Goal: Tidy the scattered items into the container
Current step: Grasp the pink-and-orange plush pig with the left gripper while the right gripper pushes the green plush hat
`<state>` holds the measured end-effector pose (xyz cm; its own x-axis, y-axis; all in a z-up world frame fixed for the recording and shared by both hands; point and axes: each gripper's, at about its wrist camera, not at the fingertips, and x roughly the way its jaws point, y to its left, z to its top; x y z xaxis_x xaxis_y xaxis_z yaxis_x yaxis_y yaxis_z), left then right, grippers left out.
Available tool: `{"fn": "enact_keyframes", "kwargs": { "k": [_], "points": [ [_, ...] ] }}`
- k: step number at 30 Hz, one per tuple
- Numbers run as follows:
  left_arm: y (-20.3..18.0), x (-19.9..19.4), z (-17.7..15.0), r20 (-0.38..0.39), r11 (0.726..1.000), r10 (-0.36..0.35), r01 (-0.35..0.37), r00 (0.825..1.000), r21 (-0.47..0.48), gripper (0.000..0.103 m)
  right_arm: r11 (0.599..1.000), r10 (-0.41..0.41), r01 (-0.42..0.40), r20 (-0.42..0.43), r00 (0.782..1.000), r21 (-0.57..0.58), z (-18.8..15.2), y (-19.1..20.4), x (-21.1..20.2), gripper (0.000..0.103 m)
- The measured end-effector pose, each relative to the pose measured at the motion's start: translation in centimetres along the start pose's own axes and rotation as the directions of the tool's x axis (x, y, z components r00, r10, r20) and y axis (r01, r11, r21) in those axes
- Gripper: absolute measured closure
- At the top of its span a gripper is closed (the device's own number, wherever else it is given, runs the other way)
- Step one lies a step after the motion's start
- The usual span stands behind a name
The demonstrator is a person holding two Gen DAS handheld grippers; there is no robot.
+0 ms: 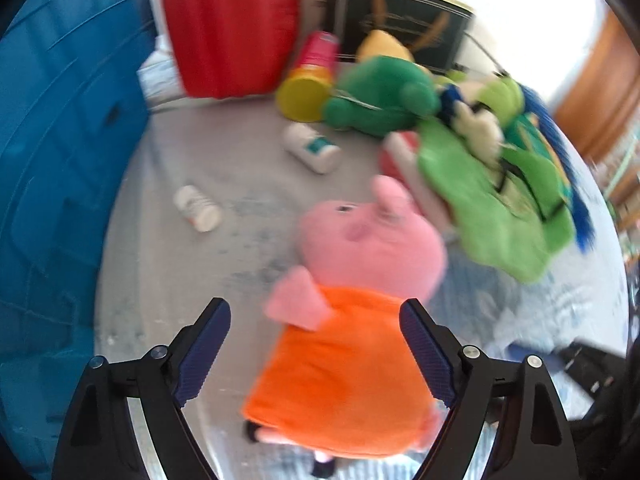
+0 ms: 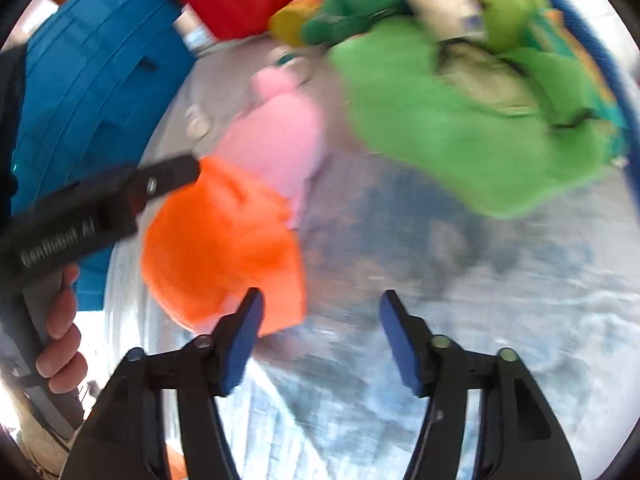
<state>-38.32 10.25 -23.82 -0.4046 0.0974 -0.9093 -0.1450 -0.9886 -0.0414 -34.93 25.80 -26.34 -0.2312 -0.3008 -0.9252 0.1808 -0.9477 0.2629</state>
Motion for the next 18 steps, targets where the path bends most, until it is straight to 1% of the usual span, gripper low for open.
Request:
{"fn": "enact_keyframes", "kwargs": {
  "k": [1, 2, 5, 7, 8, 13, 16, 18],
  "points": [
    [-0.6, 0.1, 0.2, -0.005, 1.0, -0.003, 0.003, 1.0, 0.015, 0.016, 1.0, -0.01, 0.01, 0.015, 1.0, 0.009, 0.1, -0.5, -0.7, 0.029],
    [-1.2, 0.2, 0.4, -0.011, 1.0, -0.004, 0.005, 1.0, 0.027, 0.016, 1.0, -0.02, 0.019, 0.034, 0.999, 0.021, 0.2, -1.1, -1.5, 0.027],
    [-2.5, 1.3, 1.2, -0.045, 0.999, -0.009, 0.012, 0.999, 0.051, 0.016, 0.997, -0.05, 0.044, 0.104, 0.993, 0.062, 1.1, -3.2, -4.1, 0.026],
    [-3.4, 2.3, 1.2, -0.078, 0.998, 0.014, -0.009, 0.997, 0.065, 0.016, 0.992, -0.084, 0.069, 0.139, 0.987, 0.11, 2.2, -5.1, -5.0, 0.023],
    [-3.6, 2.9, 1.3, -0.091, 0.997, 0.024, -0.018, 0.996, 0.069, 0.016, 0.988, -0.099, 0.08, 0.15, 0.984, 0.129, 1.9, -6.1, -5.6, 0.022],
    [-4.3, 4.8, 1.7, -0.119, 0.996, 0.062, -0.053, 0.991, 0.077, 0.016, 0.971, -0.146, 0.103, 0.196, 0.97, 0.216, 3.5, -10.4, -7.5, 0.022],
    [-4.8, 5.2, 2.0, -0.112, 0.995, 0.065, -0.055, 0.992, 0.088, 0.016, 0.96, -0.168, 0.114, 0.201, 0.965, 0.257, 4.9, -13.2, -7.2, 0.022],
    [-5.0, 5.8, 2.1, -0.116, 0.994, 0.072, -0.061, 0.991, 0.095, 0.016, 0.952, -0.184, 0.127, 0.189, 0.965, 0.278, 5.7, -13.8, -6.0, 0.022]
  ]
}}
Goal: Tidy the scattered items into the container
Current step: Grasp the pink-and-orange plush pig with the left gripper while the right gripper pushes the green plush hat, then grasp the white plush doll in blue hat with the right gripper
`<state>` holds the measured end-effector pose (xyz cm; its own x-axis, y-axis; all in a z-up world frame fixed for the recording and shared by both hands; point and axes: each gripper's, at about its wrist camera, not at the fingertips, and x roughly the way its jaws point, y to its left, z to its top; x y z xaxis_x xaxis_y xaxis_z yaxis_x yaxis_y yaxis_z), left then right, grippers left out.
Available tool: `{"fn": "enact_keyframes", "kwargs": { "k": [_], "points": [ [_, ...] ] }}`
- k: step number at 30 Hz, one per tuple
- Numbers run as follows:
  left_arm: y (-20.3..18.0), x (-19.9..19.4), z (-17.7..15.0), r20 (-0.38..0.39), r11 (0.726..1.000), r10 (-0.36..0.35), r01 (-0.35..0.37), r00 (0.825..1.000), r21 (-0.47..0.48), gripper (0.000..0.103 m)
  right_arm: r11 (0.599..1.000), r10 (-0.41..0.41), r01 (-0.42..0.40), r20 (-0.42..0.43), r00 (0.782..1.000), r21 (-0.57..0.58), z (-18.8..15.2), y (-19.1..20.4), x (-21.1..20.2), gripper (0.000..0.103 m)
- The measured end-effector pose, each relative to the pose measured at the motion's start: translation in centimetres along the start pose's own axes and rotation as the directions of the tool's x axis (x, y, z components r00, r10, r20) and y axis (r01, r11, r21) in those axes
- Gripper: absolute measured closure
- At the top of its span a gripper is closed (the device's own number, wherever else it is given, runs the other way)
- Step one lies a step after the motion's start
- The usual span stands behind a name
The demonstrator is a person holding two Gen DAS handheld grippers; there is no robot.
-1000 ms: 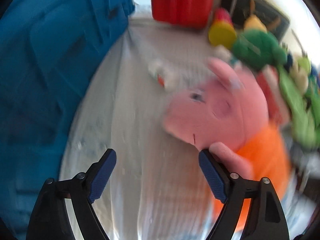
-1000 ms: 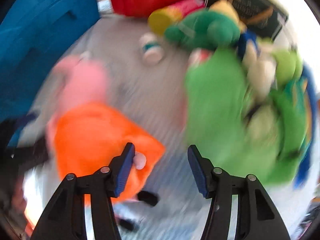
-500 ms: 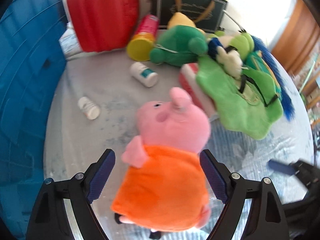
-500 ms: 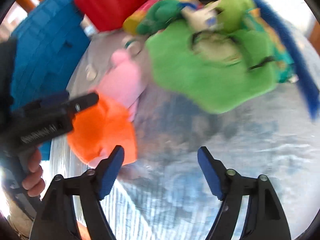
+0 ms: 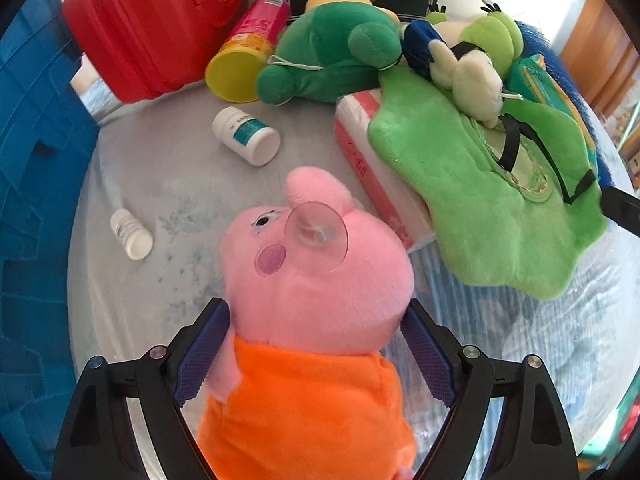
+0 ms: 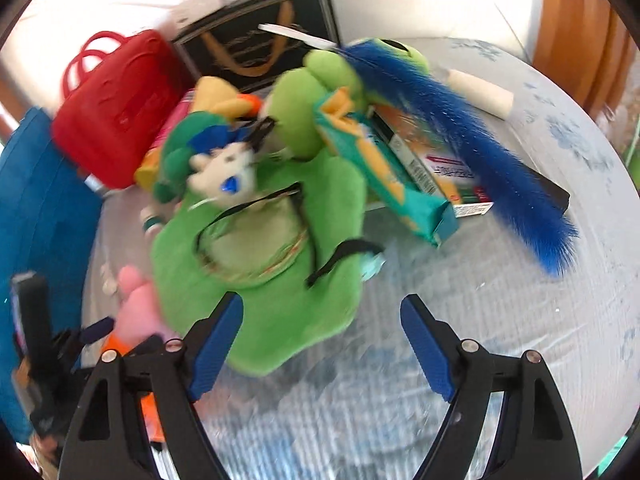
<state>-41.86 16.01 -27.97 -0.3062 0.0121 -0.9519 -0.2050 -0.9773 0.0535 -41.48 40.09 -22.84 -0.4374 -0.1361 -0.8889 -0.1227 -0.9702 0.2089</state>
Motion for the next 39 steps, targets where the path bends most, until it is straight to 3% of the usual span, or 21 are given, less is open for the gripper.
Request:
{"fn": "enact_keyframes", "kwargs": {
  "k": [3, 5, 6, 7, 8, 11, 13, 17, 23, 28, 33, 34, 36, 37, 39],
  "points": [
    [-0.1, 0.9, 0.3, -0.011, 1.0, 0.031, -0.031, 0.999, 0.0, 0.017, 1.0, -0.002, 0.003, -0.022, 1.0, 0.022, 0.5, -1.2, 1.5, 0.022],
    [0.0, 0.7, 0.6, 0.001, 0.999, 0.032, -0.032, 0.999, -0.015, 0.025, 1.0, 0.009, -0.008, -0.04, 0.999, 0.027, 0.7, -1.3, 2.9, 0.025],
    [0.1, 0.4, 0.7, 0.009, 0.999, 0.029, -0.029, 1.0, -0.024, 0.026, 1.0, 0.016, -0.015, -0.051, 0.999, 0.02, 0.8, -1.2, 3.6, 0.034],
    [0.3, 0.1, 0.8, 0.017, 0.999, 0.025, -0.024, 1.0, -0.033, 0.029, 0.999, 0.035, -0.034, -0.061, 0.998, 0.017, 0.8, -1.1, 4.1, 0.068],
    [0.4, -0.4, 1.0, 0.028, 0.999, 0.021, -0.02, 0.999, -0.043, 0.031, 0.999, 0.051, -0.05, -0.066, 0.996, 0.019, 0.7, -1.0, 4.4, 0.083],
    [0.6, -2.1, 1.1, 0.073, 0.998, 0.02, -0.016, 0.997, -0.054, 0.034, 1.0, 0.025, -0.026, -0.018, 1.0, -0.016, 0.6, -0.5, 3.2, 0.092],
    [0.5, -3.3, 1.0, 0.099, 0.999, 0.018, -0.013, 0.995, -0.053, 0.036, 0.999, 0.023, -0.022, 0.013, 1.0, -0.028, 0.2, -0.6, 1.6, 0.092],
    [-0.1, -5.8, -0.5, 0.141, 0.999, 0.013, -0.008, 0.99, -0.034, 0.046, 1.0, -0.014, 0.014, 0.033, 0.999, -0.01, -1.7, -2.2, -1.2, 0.092],
    [-0.2, -7.4, -3.4, 0.193, 1.0, 0.003, -0.003, 0.981, 0.001, 0.046, 0.992, -0.102, 0.103, -0.021, 0.995, 0.069, -8.4, -6.6, -4.4, 0.092],
    [-0.2, -7.9, -5.2, 0.167, 0.999, -0.037, 0.036, 0.985, 0.011, 0.04, 0.974, -0.173, 0.187, -0.116, 0.978, 0.127, -13.3, -9.7, -4.9, 0.092],
    [-0.3, -6.9, -6.4, 0.123, 1.0, -0.026, 0.026, 0.992, 0.005, 0.037, 0.976, -0.154, 0.166, -0.09, 0.984, 0.141, -15.0, -10.1, -6.5, 0.089],
    [-0.3, -6.9, -6.6, 0.119, 1.0, -0.027, 0.027, 0.992, 0.003, 0.037, 0.979, -0.148, 0.158, -0.08, 0.986, 0.129, -14.9, -9.7, -6.8, 0.083],
    [-0.3, -7.1, -6.7, 0.12, 1.0, -0.025, 0.024, 0.993, 0.004, 0.036, 0.988, -0.122, 0.126, -0.053, 0.991, 0.09, -14.7, -8.4, -7.3, 0.056],
    [-0.3, -7.2, -6.8, 0.121, 1.0, -0.022, 0.022, 0.992, 0.004, 0.033, 0.991, -0.108, 0.111, -0.045, 0.993, 0.072, -14.5, -7.9, -7.3, 0.032],
    [0.0, -7.4, -6.8, 0.126, 1.0, -0.018, 0.018, 0.992, -0.002, 0.029, 0.997, -0.068, 0.069, -0.031, 0.997, 0.029, -13.8, -6.4, -7.1, 0.026]
  ]
}}
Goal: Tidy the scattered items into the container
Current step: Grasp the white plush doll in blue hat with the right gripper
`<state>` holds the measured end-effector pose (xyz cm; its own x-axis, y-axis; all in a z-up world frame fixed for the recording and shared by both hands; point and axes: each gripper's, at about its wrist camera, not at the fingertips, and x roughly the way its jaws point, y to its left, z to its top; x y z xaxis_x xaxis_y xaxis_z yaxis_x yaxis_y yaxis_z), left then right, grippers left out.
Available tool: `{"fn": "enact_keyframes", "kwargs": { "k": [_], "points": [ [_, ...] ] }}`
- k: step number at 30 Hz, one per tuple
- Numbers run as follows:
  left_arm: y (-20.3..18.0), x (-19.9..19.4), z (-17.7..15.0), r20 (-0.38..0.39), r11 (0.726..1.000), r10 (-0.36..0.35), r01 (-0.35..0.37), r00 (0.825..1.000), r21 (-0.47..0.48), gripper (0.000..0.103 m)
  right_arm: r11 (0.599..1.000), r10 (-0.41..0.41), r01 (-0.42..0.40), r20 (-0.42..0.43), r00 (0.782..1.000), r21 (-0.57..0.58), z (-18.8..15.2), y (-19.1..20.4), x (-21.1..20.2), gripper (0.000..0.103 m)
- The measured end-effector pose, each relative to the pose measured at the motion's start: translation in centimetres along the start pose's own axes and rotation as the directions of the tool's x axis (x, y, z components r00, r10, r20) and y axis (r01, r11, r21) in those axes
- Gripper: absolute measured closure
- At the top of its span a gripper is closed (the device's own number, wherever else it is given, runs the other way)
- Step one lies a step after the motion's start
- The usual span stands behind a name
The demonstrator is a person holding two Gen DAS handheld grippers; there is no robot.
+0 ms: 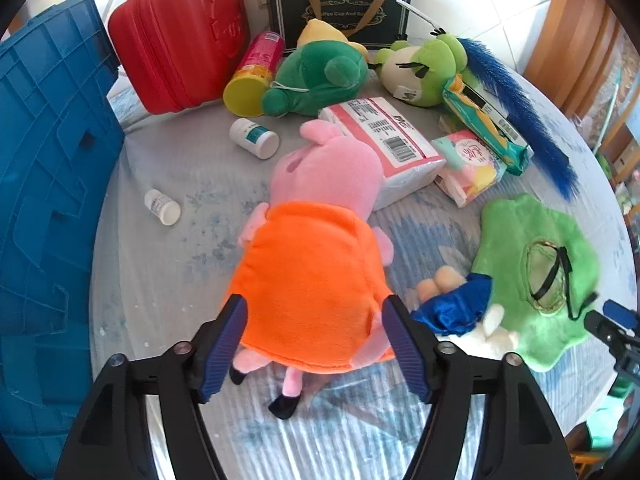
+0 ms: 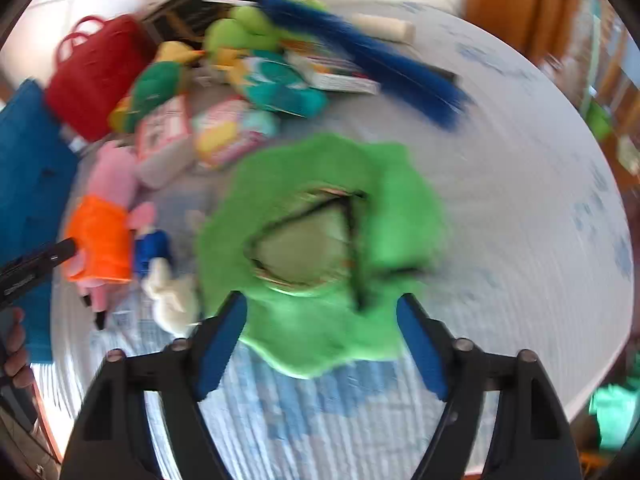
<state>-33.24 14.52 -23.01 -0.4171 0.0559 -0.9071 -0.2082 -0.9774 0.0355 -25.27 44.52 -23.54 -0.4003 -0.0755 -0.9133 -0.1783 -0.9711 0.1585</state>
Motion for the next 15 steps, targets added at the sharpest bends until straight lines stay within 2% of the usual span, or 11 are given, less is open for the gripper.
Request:
{"fn": "enact_keyframes", "kwargs": {
  "k": [4, 6, 8, 9, 15],
  "points": [
    [0.9, -0.2, -0.1, 0.003, 1.0, 0.006, -0.006, 1.0, -0.019, 0.029, 0.992, 0.068, -0.07, -0.027, 0.997, -0.102, 0.7, 4.1, 1.1, 0.026],
    [1.6, -0.1, -0.3, -0.003, 0.999, 0.009, -0.009, 1.0, -0.039, 0.029, 0.984, 0.083, -0.089, -0.04, 0.996, -0.154, 0.6, 6.0, 1.8, 0.031],
    [2.2, -0.1, -0.5, -0.007, 0.999, 0.013, -0.013, 1.0, -0.05, 0.029, 0.971, 0.095, -0.105, -0.055, 0.994, -0.213, 0.5, 8.1, 2.6, 0.043],
    [2.4, 0.0, -0.5, -0.008, 0.998, 0.015, -0.015, 1.0, -0.053, 0.029, 0.966, 0.1, -0.112, -0.064, 0.993, -0.235, 0.5, 8.9, 3.1, 0.044],
    [2.5, 0.5, 0.1, -0.012, 0.998, 0.003, -0.003, 1.0, -0.057, 0.029, 0.925, 0.088, -0.128, -0.125, 0.988, -0.358, 0.1, 12.8, 6.2, 0.044]
  ]
}}
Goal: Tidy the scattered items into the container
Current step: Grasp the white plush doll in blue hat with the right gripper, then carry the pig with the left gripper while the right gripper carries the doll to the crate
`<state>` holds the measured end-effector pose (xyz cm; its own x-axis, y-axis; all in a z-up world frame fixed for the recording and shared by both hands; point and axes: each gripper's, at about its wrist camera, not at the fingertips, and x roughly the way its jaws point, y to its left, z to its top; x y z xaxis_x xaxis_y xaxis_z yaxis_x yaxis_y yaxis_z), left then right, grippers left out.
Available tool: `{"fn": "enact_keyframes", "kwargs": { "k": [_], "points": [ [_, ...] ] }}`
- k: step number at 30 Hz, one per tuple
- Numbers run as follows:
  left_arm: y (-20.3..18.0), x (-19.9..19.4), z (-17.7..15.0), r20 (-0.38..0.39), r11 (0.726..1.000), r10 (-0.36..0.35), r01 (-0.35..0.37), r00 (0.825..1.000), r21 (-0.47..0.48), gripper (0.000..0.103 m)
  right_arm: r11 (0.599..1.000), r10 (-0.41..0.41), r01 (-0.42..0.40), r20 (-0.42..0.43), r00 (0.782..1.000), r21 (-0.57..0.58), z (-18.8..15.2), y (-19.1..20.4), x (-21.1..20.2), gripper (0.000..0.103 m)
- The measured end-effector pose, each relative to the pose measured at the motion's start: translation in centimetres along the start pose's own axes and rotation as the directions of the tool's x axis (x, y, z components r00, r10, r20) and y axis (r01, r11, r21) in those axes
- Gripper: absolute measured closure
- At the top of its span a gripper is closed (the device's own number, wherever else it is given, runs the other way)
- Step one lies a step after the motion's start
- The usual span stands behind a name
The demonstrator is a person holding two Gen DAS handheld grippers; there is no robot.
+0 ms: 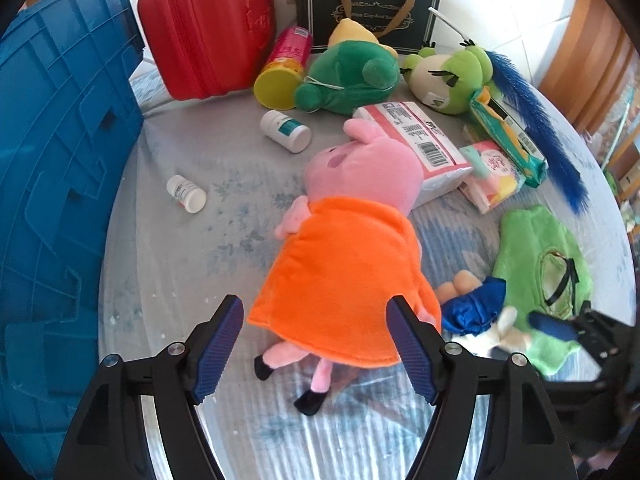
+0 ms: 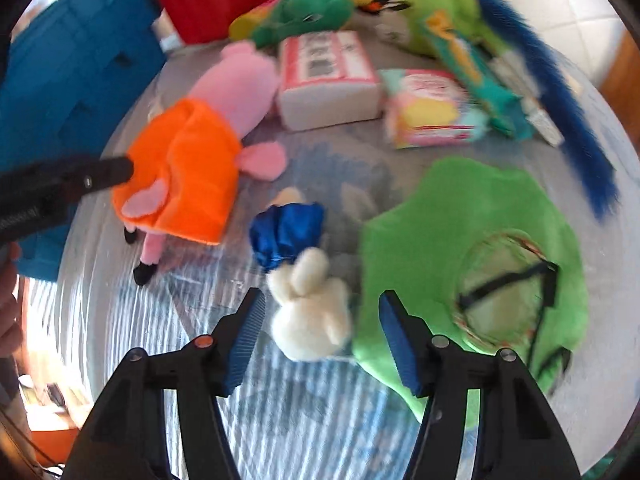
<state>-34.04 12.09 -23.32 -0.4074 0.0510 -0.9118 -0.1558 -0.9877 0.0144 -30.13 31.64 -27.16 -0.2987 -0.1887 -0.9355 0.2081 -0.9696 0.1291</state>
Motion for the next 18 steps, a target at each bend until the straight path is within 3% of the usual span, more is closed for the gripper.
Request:
{"fn": "enact_keyframes", "kwargs": {
  "k": [3, 4, 6, 12, 18],
  "points": [
    [-0.6, 0.7, 1.1, -0.002, 1.0, -0.011, 0.011, 1.0, 0.01, 0.029, 0.998, -0.047, 0.045, -0.039, 0.998, -0.047, 0.6, 0.7, 2.5, 0.046],
    [-0.8, 1.0, 1.5, -0.004, 1.0, -0.012, 0.012, 1.0, 0.015, 0.029, 0.998, -0.047, 0.044, -0.062, 0.997, -0.047, 0.7, 0.6, 3.4, 0.062],
    [-1.3, 1.8, 2.7, -0.011, 1.0, -0.018, 0.018, 1.0, 0.025, 0.029, 1.0, -0.022, 0.021, -0.058, 0.998, -0.018, 1.3, 0.2, 3.4, 0.063],
    [-3.0, 5.6, 6.3, -0.081, 0.998, -0.027, 0.031, 0.996, 0.049, 0.027, 0.999, -0.015, 0.01, 0.098, 0.995, 0.048, 5.6, -3.0, -1.9, 0.064],
    [-4.2, 8.3, 7.6, -0.126, 0.996, 0.012, -0.001, 0.992, 0.087, 0.024, 0.998, -0.003, -0.005, 0.115, 0.993, 0.067, 8.9, -4.3, -2.0, 0.064]
  ]
}}
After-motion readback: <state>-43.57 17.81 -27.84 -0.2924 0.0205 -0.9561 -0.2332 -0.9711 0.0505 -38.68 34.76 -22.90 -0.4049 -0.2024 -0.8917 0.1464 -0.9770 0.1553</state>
